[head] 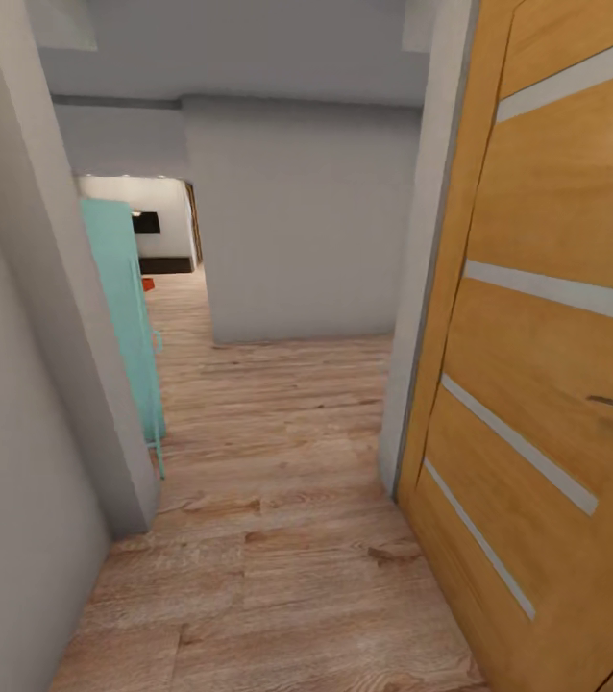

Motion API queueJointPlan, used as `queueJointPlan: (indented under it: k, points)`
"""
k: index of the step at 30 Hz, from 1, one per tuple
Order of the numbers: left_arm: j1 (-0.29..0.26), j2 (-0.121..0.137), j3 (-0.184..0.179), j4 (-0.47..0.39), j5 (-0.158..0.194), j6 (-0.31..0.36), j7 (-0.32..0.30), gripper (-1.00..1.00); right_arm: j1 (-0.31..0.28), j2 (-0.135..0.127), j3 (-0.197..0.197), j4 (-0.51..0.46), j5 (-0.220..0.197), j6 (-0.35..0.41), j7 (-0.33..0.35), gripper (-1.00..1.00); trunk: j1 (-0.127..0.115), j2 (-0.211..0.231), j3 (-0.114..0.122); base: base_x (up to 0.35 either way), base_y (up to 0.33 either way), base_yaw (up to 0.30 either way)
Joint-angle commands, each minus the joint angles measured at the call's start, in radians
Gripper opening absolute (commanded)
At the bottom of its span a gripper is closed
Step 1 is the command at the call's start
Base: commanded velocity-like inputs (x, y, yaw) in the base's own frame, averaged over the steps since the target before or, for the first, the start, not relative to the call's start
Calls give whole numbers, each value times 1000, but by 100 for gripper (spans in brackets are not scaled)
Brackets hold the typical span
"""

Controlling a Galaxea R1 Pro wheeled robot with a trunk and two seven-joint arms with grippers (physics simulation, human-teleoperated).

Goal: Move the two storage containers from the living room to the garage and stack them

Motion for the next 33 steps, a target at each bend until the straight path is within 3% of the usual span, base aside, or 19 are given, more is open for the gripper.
queueJointPlan:
  k: [1, 8, 33]
  points:
    - [0, 0, 1, 0, 8, -2, -1, 100, 0, 0, 8, 0, -9, -2, -3, 100, 1, 0, -1, 322, 0, 236]
    - [0, 0, 1, 0, 8, -2, -1, 100, 0, 0, 7, 0, -9, -2, -3, 100, 1, 0, -1, 322, 0, 184]
    - [0, 0, 1, 0, 9, -3, 0, 100, 0, 0, 9, 0, -6, -2, -3, 100, 1, 0, -1, 322, 0, 5]
